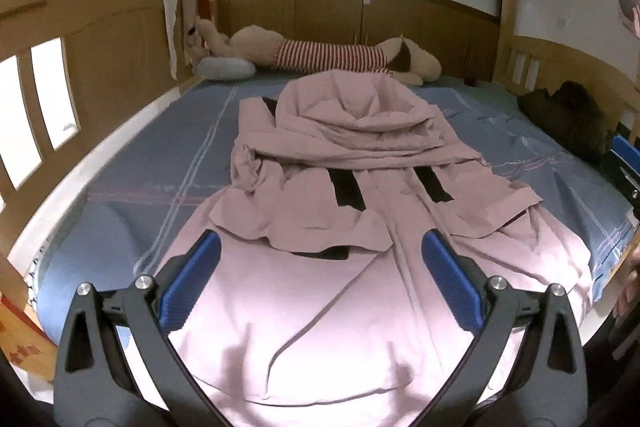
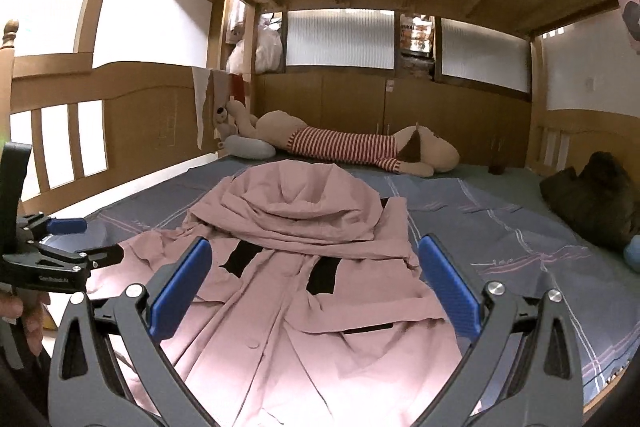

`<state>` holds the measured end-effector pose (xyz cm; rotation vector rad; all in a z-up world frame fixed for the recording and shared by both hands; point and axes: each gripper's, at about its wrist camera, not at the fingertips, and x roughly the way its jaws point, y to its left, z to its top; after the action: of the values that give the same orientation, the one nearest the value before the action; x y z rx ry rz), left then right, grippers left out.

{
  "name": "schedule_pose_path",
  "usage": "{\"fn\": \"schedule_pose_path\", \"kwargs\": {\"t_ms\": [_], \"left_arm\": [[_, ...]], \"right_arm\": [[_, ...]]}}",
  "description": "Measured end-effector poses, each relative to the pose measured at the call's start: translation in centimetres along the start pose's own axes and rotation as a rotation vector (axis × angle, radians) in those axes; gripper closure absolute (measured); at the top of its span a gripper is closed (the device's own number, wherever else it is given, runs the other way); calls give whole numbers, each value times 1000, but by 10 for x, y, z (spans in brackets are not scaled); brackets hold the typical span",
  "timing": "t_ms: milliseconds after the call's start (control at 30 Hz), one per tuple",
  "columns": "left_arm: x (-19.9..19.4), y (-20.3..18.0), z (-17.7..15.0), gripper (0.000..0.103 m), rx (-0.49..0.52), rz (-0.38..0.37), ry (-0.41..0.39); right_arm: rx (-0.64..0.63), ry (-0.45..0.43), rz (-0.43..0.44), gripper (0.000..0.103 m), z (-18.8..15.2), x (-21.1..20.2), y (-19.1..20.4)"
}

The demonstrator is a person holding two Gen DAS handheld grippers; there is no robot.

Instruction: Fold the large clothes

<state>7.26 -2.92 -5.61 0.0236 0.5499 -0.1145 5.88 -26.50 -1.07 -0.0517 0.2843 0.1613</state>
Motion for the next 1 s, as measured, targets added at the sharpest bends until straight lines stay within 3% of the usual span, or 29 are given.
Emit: {"fn": "schedule_pose_path", "kwargs": {"t_ms": [400,1000], "left_arm": [[-40,-5,13,2,5,-34,-80],[-91,3,16,2,18,-68,-149]], "right_arm": [[42,-29,32,1,16,-30,-2],[-93,-65,34,1,22,-83,8]]}}
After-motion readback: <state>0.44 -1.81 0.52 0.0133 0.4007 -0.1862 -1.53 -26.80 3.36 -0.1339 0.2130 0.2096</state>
